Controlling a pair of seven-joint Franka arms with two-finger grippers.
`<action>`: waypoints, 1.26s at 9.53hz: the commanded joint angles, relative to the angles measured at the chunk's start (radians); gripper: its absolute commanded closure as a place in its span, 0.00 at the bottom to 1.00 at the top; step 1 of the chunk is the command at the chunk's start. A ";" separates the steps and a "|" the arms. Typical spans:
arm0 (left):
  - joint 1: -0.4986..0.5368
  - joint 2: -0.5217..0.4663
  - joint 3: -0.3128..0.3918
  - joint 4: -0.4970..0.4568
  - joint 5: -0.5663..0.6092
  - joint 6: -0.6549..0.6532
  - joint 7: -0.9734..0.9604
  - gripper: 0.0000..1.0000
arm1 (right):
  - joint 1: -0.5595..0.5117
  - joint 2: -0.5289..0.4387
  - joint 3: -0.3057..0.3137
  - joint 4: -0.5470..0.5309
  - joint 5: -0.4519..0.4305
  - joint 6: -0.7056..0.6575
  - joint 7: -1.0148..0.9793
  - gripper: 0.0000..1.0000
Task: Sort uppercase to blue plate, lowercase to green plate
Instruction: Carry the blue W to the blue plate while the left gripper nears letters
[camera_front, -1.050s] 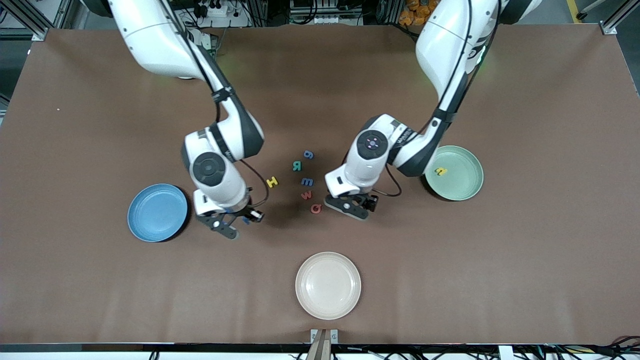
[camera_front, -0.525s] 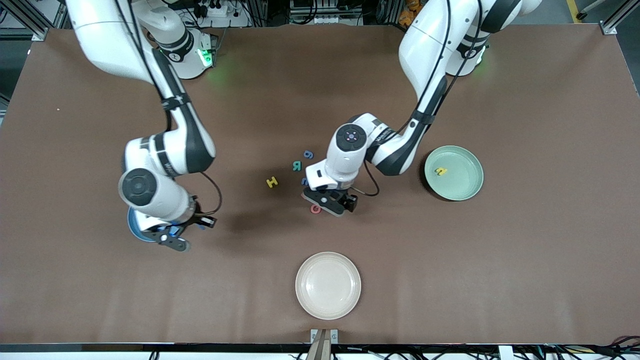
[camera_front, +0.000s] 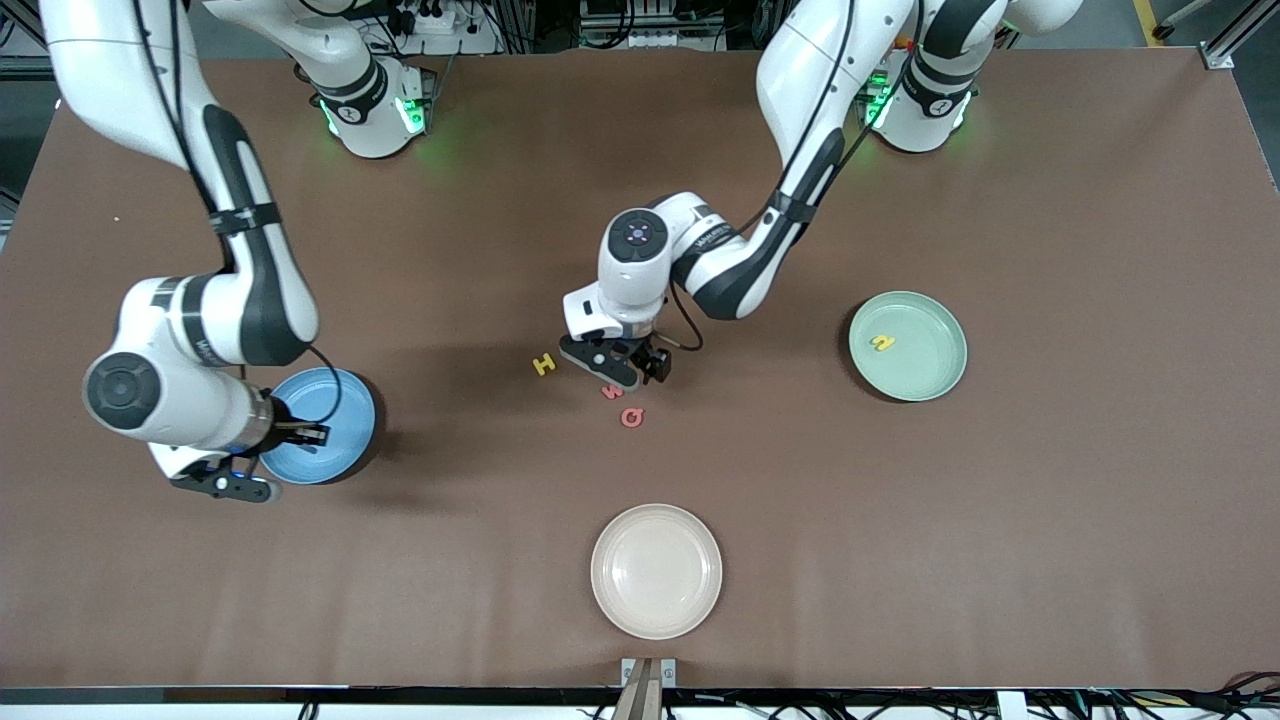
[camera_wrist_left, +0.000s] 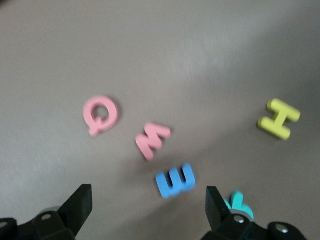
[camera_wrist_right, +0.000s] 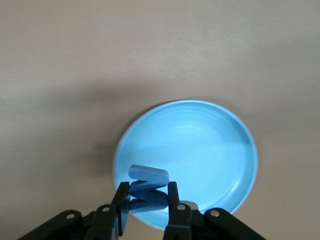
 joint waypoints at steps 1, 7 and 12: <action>-0.027 -0.006 0.011 0.007 0.039 -0.074 -0.072 0.00 | -0.048 -0.043 0.018 -0.122 -0.012 0.094 -0.071 1.00; -0.049 -0.014 -0.030 0.008 0.025 -0.181 -0.238 0.00 | -0.077 -0.040 0.019 -0.150 -0.001 0.130 -0.069 0.00; -0.056 0.014 -0.056 0.008 0.030 -0.180 -0.338 0.00 | -0.077 -0.040 0.019 -0.153 -0.001 0.111 -0.068 0.00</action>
